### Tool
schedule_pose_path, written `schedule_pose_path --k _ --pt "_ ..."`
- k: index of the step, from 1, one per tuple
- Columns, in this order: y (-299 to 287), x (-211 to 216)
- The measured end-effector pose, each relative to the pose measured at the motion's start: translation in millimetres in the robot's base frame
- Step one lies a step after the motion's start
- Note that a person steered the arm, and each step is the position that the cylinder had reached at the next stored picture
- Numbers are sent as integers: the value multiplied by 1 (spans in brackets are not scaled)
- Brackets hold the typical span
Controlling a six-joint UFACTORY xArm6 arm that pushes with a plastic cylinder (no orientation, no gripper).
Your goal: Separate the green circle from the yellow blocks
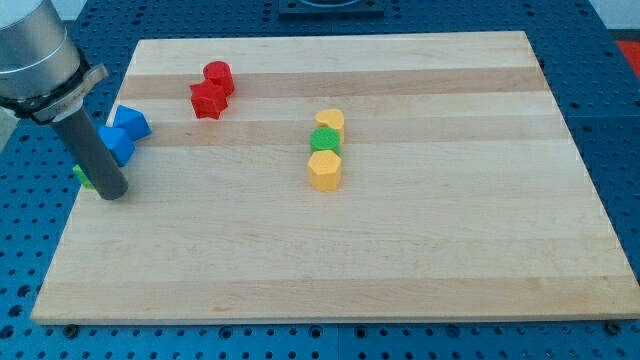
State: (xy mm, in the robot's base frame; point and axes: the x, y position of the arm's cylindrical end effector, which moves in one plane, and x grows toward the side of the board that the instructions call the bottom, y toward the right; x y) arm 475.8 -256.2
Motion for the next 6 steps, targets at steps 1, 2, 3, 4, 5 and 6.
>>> schedule_pose_path --k 1,2,3,4,5,6 --pt "21 24" --pt "72 52" --pt "142 53" --pt "209 43" --pt "272 22" --pt "300 -12"
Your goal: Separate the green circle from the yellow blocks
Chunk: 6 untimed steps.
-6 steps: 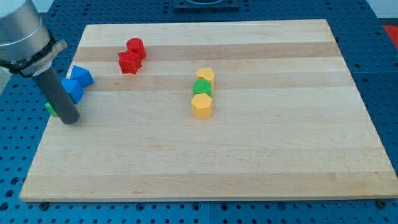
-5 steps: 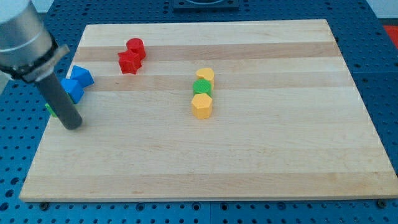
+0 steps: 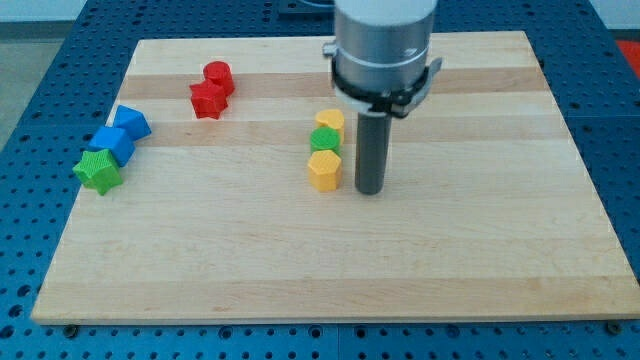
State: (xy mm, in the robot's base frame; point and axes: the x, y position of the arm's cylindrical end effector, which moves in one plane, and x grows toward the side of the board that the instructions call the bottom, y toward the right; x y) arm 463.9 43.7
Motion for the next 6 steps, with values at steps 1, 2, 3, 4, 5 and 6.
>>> schedule_pose_path --k 1,2,3,4,5,6 --pt "-25 -12" --pt "-68 -17" --pt "-91 -22" --pt "-70 -22" --pt "-38 -27" --pt "-29 -50"
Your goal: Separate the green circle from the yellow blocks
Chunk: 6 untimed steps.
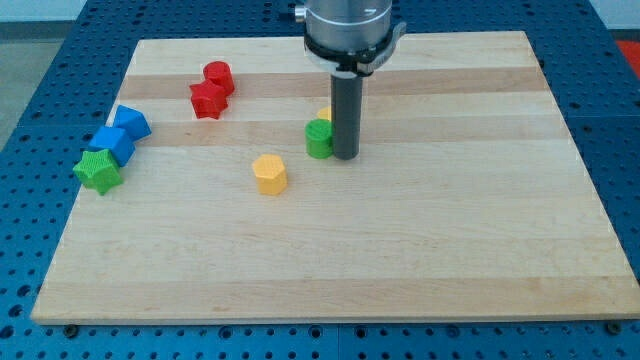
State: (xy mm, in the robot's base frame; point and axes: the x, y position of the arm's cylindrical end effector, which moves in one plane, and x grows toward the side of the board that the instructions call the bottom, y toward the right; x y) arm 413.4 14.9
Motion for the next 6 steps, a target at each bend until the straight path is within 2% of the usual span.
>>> schedule_pose_path --k 1,2,3,6 --pt "-25 -8" --pt "-80 -8" --pt "-101 -8" --pt "-119 -8"
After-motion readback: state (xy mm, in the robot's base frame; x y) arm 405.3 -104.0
